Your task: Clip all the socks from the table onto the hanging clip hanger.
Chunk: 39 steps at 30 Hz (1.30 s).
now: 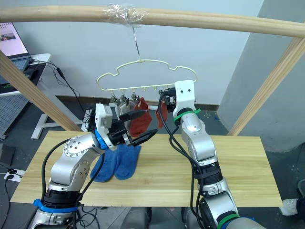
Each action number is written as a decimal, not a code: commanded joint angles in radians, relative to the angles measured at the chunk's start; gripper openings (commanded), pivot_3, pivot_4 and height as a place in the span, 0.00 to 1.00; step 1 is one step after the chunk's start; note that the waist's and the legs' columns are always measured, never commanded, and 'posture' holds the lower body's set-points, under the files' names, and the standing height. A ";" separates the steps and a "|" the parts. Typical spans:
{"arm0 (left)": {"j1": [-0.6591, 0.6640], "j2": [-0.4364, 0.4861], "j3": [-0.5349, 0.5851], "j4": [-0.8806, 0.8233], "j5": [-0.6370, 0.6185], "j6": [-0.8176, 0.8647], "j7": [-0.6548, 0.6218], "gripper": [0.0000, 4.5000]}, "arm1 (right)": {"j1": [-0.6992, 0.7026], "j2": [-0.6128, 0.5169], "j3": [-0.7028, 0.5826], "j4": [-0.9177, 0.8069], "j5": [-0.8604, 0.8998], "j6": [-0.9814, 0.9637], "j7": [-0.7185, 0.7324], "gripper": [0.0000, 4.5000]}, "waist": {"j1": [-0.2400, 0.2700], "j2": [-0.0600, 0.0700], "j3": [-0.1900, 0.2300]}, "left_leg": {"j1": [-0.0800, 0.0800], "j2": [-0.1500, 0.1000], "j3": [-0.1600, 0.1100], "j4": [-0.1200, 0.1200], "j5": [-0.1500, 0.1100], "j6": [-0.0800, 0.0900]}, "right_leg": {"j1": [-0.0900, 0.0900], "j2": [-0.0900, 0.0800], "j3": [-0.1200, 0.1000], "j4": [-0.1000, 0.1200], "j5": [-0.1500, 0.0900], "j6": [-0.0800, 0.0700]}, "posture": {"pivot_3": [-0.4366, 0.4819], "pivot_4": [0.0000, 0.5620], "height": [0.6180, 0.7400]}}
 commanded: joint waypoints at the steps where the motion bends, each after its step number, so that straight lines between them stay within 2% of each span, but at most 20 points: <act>1: -0.005 -0.006 -0.007 -0.029 -0.001 -0.020 0.003 1.00 | -0.020 0.006 0.001 -0.023 -0.007 -0.023 0.002 0.79 | 0.000 0.000 0.000 | 0.000 0.000 0.000 0.000 0.000 0.000 | 0.000 0.000 0.000 0.000 0.000 0.000 | 0.72 0.34 1.00; 10: -0.008 -0.007 -0.010 -0.040 -0.002 -0.011 0.012 1.00 | -0.023 0.018 -0.011 -0.017 0.000 -0.017 -0.010 0.79 | 0.000 0.000 0.000 | 0.000 0.000 0.000 0.000 0.000 0.000 | 0.000 0.000 0.000 0.000 0.000 0.000 | 0.73 0.34 1.00; 13: -0.009 -0.008 -0.013 -0.046 -0.003 -0.006 0.017 1.00 | -0.021 0.017 -0.009 -0.018 -0.003 -0.013 -0.009 0.66 | 0.000 0.000 0.000 | 0.000 0.000 0.000 0.000 0.000 0.000 | 0.000 0.000 0.000 0.000 0.000 0.000 | 0.73 0.34 1.00; 15: -0.008 -0.007 -0.015 -0.047 -0.004 -0.006 0.019 1.00 | -0.021 0.018 -0.009 -0.019 -0.004 -0.011 -0.010 0.53 | 0.000 0.000 0.000 | 0.000 0.000 0.000 0.000 0.000 0.000 | 0.000 0.000 0.000 0.000 0.000 0.000 | 0.73 0.34 1.00; 23: -0.008 -0.004 -0.019 -0.043 -0.007 -0.010 0.020 1.00 | -0.015 0.027 -0.010 -0.026 -0.001 -0.006 -0.018 0.53 | 0.000 0.000 0.000 | 0.000 0.000 0.000 0.000 0.000 0.000 | 0.000 0.000 0.000 0.000 0.000 0.000 | 0.73 0.34 1.00; 26: -0.005 -0.004 -0.018 -0.033 -0.007 -0.020 0.012 1.00 | -0.012 0.030 -0.005 -0.030 -0.002 -0.003 -0.020 0.39 | 0.000 0.000 0.000 | 0.000 0.000 0.000 0.000 0.000 0.000 | 0.000 0.000 0.000 0.000 0.000 0.000 | 0.73 0.34 1.00; 39: 0.004 -0.007 -0.022 -0.023 -0.004 -0.038 0.007 1.00 | -0.015 0.041 -0.003 -0.022 0.000 -0.005 -0.020 0.39 | 0.000 0.000 0.000 | 0.000 0.000 0.000 0.000 0.000 0.000 | 0.000 0.000 0.000 0.000 0.000 0.000 | 0.73 0.32 1.00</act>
